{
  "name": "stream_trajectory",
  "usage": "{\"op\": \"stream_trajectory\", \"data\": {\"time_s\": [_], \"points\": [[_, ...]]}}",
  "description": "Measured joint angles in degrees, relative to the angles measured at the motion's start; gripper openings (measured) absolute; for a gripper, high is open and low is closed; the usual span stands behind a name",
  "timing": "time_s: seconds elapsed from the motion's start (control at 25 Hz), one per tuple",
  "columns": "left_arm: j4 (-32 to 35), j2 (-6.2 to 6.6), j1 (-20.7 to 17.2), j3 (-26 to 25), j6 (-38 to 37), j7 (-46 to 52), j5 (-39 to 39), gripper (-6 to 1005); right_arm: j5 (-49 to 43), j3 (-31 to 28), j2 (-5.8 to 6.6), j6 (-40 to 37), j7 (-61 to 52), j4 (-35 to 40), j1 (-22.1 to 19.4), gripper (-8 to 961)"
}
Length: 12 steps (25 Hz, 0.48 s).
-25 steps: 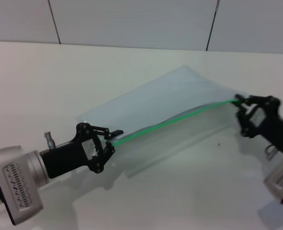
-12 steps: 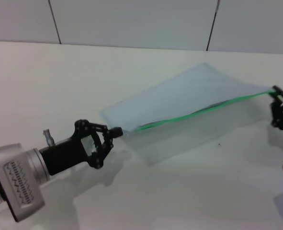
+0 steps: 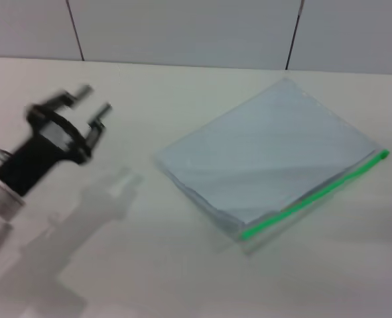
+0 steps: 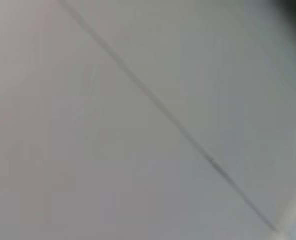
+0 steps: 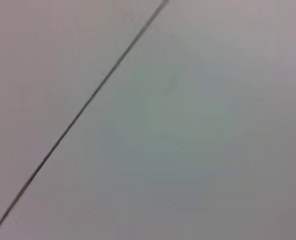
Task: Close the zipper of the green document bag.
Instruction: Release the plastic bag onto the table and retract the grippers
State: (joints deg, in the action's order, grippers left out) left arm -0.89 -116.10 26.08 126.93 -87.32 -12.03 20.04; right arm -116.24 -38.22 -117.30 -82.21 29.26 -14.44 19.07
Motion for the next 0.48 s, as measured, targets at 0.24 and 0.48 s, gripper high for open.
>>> {"op": "stream_trajectory", "data": {"time_s": [0.24,0.48], "points": [[0.05,-0.04,-1.16,-1.26,-7.32,10.52,8.86,391,0.03,4.33,0.28,-5.47,-17.84,0.13,-0.14,584],[-0.46,0.65,-0.87,-1.01,-8.47,21.37,10.39,552,-0.35,7.51,0.42,-10.33,-26.68,1.6,-0.06,806]]}}
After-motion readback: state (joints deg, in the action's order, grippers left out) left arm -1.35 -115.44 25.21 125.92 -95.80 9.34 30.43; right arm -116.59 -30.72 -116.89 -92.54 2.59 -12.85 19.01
